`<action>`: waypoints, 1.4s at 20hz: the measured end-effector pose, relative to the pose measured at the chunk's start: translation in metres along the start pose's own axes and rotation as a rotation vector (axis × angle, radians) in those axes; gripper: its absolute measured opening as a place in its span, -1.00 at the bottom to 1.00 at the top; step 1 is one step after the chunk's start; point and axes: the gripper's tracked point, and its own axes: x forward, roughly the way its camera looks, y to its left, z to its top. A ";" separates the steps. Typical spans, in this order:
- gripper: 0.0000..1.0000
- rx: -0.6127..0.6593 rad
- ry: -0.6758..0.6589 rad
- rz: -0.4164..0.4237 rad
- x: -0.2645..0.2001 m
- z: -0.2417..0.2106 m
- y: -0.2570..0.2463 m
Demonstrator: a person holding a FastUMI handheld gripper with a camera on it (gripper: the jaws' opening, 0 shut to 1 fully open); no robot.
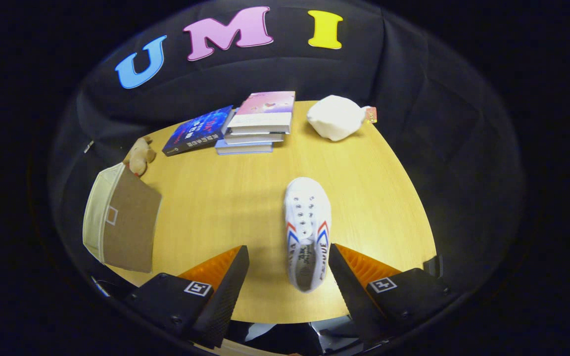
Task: Open the storage box then place both shoes into the box .Put the left shoe in first, then the right shoe, with the right side of both shoes facing outward in a uniform manner.
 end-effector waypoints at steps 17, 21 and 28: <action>0.70 -0.039 0.213 0.091 0.102 -0.038 -0.051; -0.14 0.005 0.223 0.148 0.102 -0.040 -0.036; -0.62 0.083 0.239 0.148 0.101 -0.037 -0.042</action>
